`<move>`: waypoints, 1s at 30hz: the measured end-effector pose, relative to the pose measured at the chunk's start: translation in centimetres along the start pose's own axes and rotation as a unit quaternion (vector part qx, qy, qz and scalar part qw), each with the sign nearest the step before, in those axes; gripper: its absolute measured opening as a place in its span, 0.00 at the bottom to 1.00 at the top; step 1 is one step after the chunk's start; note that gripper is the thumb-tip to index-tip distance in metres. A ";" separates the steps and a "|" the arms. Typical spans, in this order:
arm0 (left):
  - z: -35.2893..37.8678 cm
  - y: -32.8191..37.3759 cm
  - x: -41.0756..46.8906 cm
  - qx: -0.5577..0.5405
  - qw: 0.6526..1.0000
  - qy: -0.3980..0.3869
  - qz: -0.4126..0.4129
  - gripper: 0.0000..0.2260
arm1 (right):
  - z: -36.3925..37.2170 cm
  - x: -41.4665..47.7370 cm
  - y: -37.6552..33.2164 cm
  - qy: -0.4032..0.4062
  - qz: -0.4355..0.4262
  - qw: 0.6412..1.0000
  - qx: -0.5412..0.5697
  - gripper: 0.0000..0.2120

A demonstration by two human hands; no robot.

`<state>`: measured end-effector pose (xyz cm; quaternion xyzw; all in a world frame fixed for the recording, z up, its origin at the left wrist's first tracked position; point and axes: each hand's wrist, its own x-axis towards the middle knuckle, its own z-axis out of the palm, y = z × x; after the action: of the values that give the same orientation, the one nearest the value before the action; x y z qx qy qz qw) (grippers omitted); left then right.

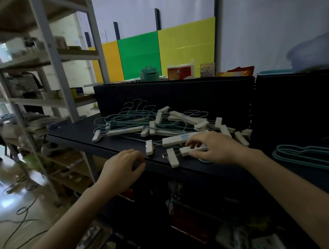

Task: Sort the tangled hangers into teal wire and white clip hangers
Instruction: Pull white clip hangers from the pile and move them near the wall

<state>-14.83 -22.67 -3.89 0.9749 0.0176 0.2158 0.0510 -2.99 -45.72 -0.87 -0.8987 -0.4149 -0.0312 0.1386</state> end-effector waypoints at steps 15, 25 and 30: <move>4.2 -2.0 9.6 -0.058 0.993 0.016 0.098 0.14 | -2.0 7.0 3.4 0.033 0.082 0.995 -0.055 0.16; 7.3 -1.5 14.6 -0.025 0.971 -0.112 0.210 0.19 | -2.4 8.2 7.2 0.065 0.189 0.976 -0.082 0.19; 7.7 -2.3 14.8 -0.052 0.966 -0.107 0.232 0.18 | -1.5 10.3 6.9 0.039 0.212 0.972 -0.089 0.22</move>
<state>1.79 -20.28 -4.86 0.9658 -0.2255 0.1168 0.0518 9.03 -42.79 0.76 -0.9729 -0.2049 -0.0729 0.0781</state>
